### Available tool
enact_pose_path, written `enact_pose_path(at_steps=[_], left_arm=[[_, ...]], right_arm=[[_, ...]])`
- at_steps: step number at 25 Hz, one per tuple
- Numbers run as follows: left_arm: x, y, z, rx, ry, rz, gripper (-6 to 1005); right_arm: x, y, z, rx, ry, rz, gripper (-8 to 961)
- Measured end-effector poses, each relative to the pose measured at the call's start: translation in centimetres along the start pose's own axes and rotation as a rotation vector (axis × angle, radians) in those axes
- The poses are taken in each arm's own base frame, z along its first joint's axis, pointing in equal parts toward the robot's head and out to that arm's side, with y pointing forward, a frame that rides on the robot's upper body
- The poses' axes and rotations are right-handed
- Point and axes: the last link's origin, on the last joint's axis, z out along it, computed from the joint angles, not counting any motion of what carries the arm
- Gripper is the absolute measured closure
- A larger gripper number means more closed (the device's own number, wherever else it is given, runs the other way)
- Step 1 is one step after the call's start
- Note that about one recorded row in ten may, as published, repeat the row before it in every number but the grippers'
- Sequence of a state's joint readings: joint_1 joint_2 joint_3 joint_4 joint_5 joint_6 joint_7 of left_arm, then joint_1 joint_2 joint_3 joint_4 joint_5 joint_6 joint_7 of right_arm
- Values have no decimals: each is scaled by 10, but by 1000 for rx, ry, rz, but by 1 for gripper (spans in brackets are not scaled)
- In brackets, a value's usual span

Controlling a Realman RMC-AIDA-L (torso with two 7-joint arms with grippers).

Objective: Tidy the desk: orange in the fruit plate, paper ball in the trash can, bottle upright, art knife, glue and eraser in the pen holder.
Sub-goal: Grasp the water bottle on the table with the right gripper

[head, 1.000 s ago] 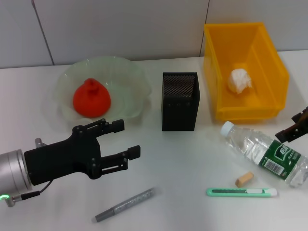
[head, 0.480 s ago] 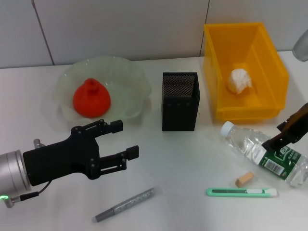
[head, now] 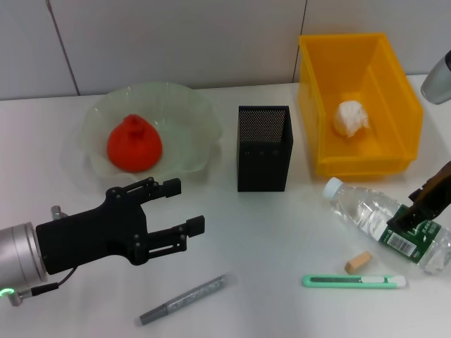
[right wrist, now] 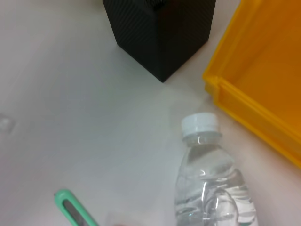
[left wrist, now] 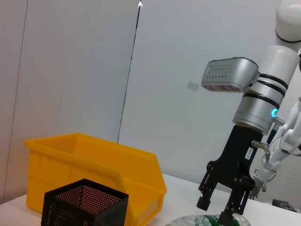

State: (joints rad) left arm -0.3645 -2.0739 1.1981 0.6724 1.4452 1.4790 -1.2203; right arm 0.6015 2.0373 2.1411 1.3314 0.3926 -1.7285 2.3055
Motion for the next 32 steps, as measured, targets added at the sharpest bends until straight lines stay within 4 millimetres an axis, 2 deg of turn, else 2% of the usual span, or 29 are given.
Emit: enact_pose_path(at_steps=[14, 17, 32], left_arm=[[-1, 1, 1, -6, -3, -1, 209], [-1, 1, 1, -5, -3, -4, 209], [-1, 0, 2, -3, -5, -2, 209]], right_arm=[[-2, -3, 2, 29, -25, 2, 178], [-1, -2, 4, 21, -21, -6, 153], [3, -2, 23, 18, 21, 20, 152]])
